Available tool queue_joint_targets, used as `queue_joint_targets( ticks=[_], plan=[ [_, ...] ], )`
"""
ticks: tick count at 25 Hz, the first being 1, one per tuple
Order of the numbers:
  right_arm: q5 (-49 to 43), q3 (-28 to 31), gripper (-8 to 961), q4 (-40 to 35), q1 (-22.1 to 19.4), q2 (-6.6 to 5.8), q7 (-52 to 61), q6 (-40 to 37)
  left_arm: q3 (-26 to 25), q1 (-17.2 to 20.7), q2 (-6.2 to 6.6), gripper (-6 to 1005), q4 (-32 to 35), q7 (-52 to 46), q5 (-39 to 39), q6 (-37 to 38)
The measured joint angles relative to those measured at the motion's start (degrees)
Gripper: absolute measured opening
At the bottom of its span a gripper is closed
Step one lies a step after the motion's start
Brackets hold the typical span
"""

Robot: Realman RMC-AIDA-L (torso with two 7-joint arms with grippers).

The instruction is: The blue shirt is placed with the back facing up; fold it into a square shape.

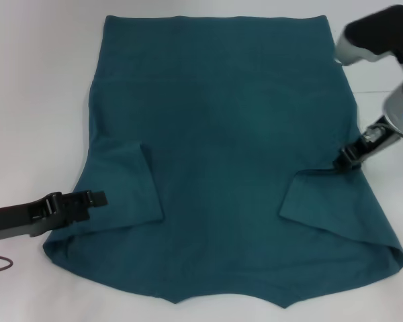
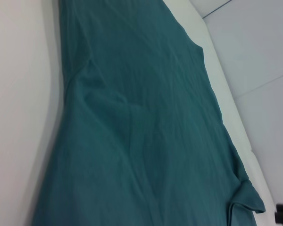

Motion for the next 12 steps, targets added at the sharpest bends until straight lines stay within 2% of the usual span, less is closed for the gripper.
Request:
queue_joint_targets(
  ticks=[7, 12],
  plan=[
    [0.2, 7.6, 415, 0.3, -3.4, -0.6, 0.3, -0.7, -0.1, -0.1, -0.01, 662, 0.0, 0.0, 0.0, 0.0],
    [0.0, 8.2, 405, 0.8, -4.9, -0.89, 0.5, 1.4, -0.1, -0.4, -0.19, 662, 0.0, 0.0, 0.0, 0.0]
  ],
)
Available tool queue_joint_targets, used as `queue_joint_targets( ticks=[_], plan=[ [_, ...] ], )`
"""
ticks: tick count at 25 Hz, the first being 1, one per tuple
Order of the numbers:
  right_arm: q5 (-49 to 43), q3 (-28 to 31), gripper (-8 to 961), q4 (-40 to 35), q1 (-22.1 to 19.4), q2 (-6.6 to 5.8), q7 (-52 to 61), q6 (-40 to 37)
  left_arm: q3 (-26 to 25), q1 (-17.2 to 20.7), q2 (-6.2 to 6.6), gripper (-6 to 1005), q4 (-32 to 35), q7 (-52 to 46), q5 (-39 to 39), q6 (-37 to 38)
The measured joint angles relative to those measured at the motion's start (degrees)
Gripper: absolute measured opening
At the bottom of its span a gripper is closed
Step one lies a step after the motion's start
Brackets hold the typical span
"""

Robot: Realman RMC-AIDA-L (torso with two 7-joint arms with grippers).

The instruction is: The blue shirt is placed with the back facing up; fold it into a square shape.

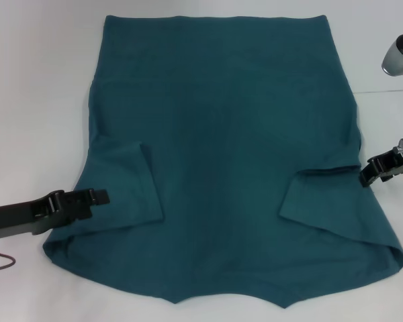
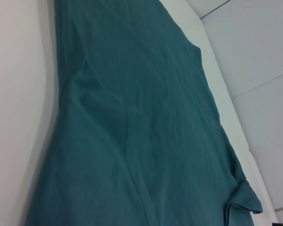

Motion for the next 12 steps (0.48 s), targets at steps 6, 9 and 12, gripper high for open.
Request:
queue_joint_targets(
  ticks=[6, 9, 12],
  plan=[
    [0.0, -0.2, 406, 4.1, 0.4, 0.55, 0.0, 6.0, 0.0, 0.1, -0.16, 662, 0.0, -0.1, 0.0, 0.2],
    [0.0, -0.4, 405, 7.3, 1.3, 0.67, 0.1, 9.1, 0.0, 0.4, -0.17, 662, 0.0, -0.4, 0.0, 0.2],
    [0.0, -0.6, 404, 9.0, 1.9, 0.72, 0.9, 12.0, 0.0, 0.5, -0.19, 662, 0.0, -0.5, 0.0, 0.3]
  ],
)
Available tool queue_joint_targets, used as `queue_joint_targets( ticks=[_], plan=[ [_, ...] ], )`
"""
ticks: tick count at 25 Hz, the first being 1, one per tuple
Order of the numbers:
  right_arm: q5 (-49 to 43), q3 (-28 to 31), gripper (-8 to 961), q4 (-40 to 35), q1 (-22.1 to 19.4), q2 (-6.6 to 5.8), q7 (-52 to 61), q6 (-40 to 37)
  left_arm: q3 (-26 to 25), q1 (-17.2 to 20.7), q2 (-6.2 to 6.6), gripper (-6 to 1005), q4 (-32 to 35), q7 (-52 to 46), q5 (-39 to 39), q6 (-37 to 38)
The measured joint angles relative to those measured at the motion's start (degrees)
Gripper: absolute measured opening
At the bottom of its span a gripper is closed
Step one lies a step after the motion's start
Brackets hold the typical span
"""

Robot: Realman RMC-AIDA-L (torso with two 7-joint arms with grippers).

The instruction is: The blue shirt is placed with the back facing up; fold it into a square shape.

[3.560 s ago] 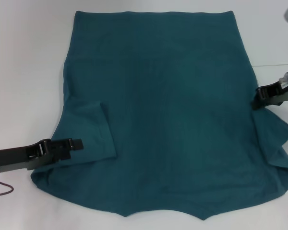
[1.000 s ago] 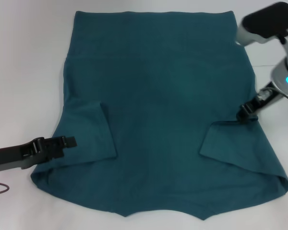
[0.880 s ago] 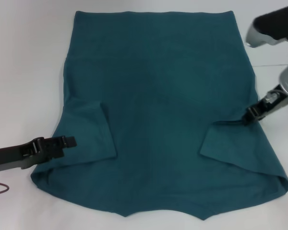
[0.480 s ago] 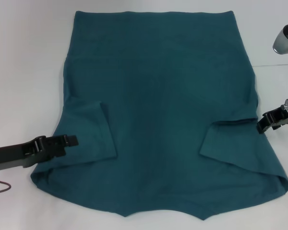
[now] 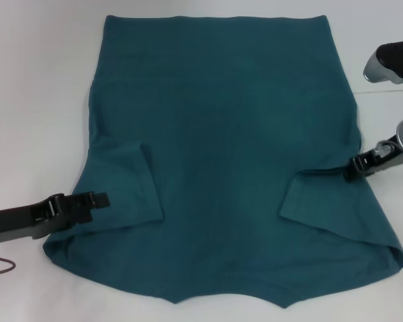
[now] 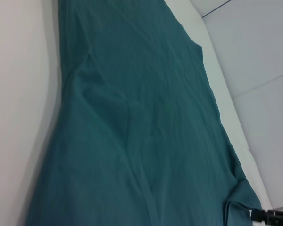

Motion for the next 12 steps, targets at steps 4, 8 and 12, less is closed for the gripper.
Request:
queue_joint_targets(
  ticks=[4, 8, 12],
  plan=[
    [0.0, -1.8, 403, 0.3, 0.1, 0.03, 3.6, 5.9, 0.0, 0.0, -0.08, 662, 0.0, 0.0, 0.0, 0.1],
    [1.1, -2.2, 402, -0.2, 0.2, 0.63, 5.7, 13.7, 0.1, 0.1, -0.08, 662, -0.6, 0.0, 0.0, 0.1],
    [4.7, -2.3, 406, -1.6, 0.2, 1.2, 5.2, 15.8, 0.0, 0.2, -0.07, 662, -1.1, 0.1, 0.0, 0.3]
  ],
)
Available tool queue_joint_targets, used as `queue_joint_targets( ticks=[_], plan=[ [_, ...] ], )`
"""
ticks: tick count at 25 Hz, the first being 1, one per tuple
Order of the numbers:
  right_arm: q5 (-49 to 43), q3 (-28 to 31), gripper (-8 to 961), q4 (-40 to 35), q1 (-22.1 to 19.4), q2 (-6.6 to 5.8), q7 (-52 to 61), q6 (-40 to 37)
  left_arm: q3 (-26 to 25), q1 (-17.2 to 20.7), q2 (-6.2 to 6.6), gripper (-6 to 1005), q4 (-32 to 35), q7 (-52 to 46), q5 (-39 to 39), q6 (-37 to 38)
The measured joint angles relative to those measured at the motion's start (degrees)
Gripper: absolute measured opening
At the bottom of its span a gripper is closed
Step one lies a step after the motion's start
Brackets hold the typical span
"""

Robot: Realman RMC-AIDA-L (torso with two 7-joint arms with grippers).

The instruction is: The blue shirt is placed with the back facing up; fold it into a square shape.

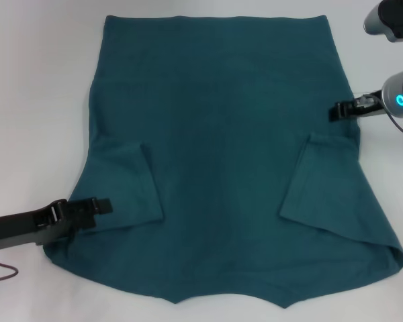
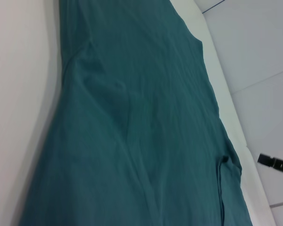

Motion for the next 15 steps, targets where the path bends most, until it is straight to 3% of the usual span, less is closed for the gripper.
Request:
queue_joint_targets(
  ticks=[6, 11, 15],
  plan=[
    [8.7, 1.2, 419, -3.1, -1.9, -0.64, -4.9, -9.0, -0.2, 0.5, 0.07, 662, 0.3, 0.1, 0.0, 0.2],
    [27.1, 7.6, 429, -2.9, -5.8, -3.66, -14.3, -23.0, -3.2, 0.6, 0.51, 662, 1.5, 0.0, 0.0, 3.9],
    [34.9, 10.8, 576, -2.9, -9.3, -4.95, -17.0, -30.6, -4.3, 1.0, 0.86, 662, 3.5, -2.4, 0.7, 6.4]
  ],
)
